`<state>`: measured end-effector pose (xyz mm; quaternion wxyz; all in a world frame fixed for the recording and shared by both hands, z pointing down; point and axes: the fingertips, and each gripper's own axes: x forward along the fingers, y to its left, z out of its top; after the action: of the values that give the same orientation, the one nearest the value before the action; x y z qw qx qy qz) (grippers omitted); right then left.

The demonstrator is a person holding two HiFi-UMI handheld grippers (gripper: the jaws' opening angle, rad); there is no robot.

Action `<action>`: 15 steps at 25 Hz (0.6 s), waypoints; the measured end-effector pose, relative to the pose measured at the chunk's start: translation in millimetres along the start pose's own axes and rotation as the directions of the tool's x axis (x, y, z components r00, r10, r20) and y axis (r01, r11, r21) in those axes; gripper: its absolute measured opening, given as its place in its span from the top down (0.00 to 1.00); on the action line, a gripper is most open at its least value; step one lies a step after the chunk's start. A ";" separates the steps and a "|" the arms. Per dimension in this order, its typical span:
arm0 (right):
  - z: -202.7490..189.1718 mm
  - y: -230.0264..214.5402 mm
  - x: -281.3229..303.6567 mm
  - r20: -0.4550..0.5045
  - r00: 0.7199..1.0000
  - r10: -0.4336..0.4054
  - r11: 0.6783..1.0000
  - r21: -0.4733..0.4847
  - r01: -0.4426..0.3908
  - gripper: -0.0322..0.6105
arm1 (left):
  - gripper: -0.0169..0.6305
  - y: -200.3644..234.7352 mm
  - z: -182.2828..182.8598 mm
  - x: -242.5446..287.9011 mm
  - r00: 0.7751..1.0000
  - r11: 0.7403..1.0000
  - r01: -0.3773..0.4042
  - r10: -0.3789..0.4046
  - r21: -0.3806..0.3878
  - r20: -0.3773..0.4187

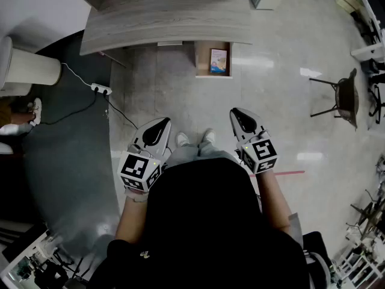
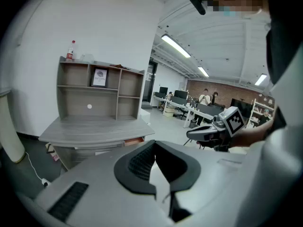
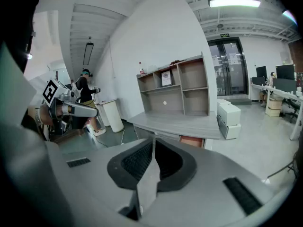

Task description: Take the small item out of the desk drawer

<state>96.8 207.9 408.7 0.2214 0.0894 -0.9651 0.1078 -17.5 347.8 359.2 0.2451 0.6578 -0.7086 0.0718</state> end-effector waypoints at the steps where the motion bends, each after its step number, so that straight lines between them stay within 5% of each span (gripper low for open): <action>1: -0.3 5.1 1.3 -0.002 1.000 -0.002 1.000 -0.001 0.002 0.93 | 0.96 3.4 -0.7 -5.0 1.000 1.000 0.005 -0.005 -0.019 0.007; 15: 14.6 68.0 18.8 -0.010 0.992 -0.129 0.992 -0.016 0.129 0.93 | 0.96 57.8 -20.5 -42.3 0.990 0.988 0.139 -0.136 -0.073 0.034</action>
<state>59.2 267.3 392.8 0.2337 0.1492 -0.9569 0.0862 -67.7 401.6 371.1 0.2637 0.6965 -0.6671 0.0187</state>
